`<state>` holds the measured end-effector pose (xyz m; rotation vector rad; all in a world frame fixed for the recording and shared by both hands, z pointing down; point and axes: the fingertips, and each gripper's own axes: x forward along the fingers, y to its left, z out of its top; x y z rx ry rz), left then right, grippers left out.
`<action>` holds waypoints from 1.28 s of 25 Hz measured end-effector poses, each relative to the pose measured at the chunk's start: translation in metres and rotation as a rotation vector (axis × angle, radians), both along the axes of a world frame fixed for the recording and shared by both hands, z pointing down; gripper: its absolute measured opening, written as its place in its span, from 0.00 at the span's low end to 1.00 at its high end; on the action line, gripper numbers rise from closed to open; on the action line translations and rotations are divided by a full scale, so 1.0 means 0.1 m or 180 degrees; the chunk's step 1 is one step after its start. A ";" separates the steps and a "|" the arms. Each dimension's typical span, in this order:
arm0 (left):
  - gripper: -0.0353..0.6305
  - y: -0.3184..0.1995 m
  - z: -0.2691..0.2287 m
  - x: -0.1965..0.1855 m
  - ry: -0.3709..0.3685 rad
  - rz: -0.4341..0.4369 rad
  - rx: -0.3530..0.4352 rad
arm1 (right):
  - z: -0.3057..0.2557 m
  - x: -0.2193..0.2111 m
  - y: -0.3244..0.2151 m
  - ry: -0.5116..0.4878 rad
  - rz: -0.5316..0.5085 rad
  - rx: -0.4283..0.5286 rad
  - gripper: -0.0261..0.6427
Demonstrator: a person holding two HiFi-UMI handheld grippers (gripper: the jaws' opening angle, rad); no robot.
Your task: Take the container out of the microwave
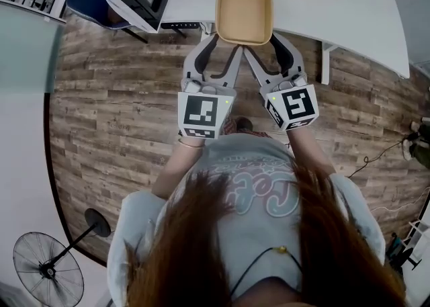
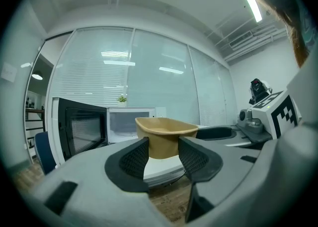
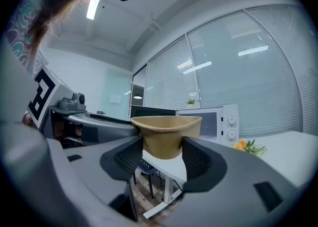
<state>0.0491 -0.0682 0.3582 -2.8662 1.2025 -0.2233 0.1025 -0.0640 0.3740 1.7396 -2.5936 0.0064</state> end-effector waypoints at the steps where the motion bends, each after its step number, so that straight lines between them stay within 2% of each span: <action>1: 0.33 -0.01 0.00 -0.01 0.0016 -0.0005 -0.0002 | 0.00 -0.01 -0.01 0.0010 0.0000 0.0001 0.39; 32: 0.33 0.06 0.01 0.09 0.0039 0.0042 0.0000 | 0.00 0.09 0.07 0.0037 0.0073 0.0004 0.39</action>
